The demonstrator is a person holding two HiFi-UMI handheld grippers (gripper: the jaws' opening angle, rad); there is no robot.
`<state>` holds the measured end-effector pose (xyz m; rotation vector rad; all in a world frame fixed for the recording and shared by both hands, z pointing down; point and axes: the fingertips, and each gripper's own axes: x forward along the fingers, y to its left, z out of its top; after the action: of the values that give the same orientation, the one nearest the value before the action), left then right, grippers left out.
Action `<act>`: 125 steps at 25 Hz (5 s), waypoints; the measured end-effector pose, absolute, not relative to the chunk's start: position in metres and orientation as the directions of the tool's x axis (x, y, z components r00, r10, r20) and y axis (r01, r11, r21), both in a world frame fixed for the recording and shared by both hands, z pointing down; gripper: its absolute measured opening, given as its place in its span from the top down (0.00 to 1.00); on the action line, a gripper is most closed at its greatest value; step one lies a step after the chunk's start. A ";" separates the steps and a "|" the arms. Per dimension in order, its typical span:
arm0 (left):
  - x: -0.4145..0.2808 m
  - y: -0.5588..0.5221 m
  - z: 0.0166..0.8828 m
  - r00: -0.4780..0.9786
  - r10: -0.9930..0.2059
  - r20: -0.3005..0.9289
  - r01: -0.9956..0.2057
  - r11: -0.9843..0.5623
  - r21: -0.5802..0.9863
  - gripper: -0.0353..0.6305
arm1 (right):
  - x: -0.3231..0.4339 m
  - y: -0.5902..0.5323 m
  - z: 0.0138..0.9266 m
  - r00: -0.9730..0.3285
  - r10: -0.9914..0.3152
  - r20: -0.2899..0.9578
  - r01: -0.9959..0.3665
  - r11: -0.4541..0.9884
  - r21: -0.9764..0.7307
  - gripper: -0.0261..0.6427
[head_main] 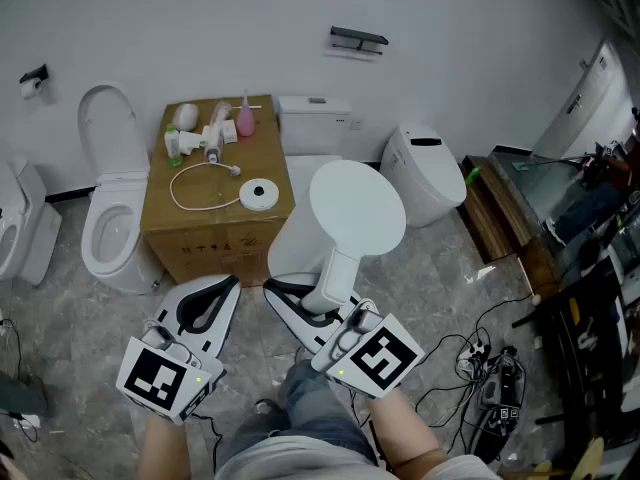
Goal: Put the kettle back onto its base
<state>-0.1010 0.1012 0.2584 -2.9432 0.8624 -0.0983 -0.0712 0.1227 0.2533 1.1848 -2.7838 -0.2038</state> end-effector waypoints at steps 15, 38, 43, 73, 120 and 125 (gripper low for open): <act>-0.121 0.104 0.260 0.839 -0.543 0.032 -0.540 -0.839 -0.072 0.94 | -0.101 0.129 0.256 -0.706 -0.704 0.072 -0.683 0.704 0.194 0.94; -0.055 -0.025 0.276 0.781 -0.624 0.022 -0.623 -0.781 -0.036 0.94 | -0.042 0.016 0.291 -0.790 -0.602 0.117 -0.573 0.792 0.213 0.93; -0.029 -0.068 0.276 0.750 -0.662 0.006 -0.661 -0.749 -0.039 0.94 | -0.018 -0.023 0.299 -0.826 -0.551 0.116 -0.518 0.825 0.227 0.93; -0.046 -0.280 0.382 0.768 -0.638 0.051 -0.634 -0.770 -0.068 0.94 | -0.044 -0.255 0.480 -0.789 -0.580 0.204 -0.562 0.815 0.143 0.93; -0.050 -0.303 0.405 0.769 -0.633 0.094 -0.636 -0.772 0.001 0.94 | -0.052 -0.263 0.566 -0.848 -0.428 0.312 -0.432 0.900 0.060 0.90; -0.056 -0.299 0.401 0.762 -0.639 0.102 -0.644 -0.765 0.016 0.94 | -0.050 -0.263 0.570 -0.834 -0.426 0.350 -0.439 0.897 0.045 0.90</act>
<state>-0.0559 -0.2992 0.4008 -2.9960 1.0910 -0.1441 -0.0502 -0.2629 0.5702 0.6391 -2.7083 0.0531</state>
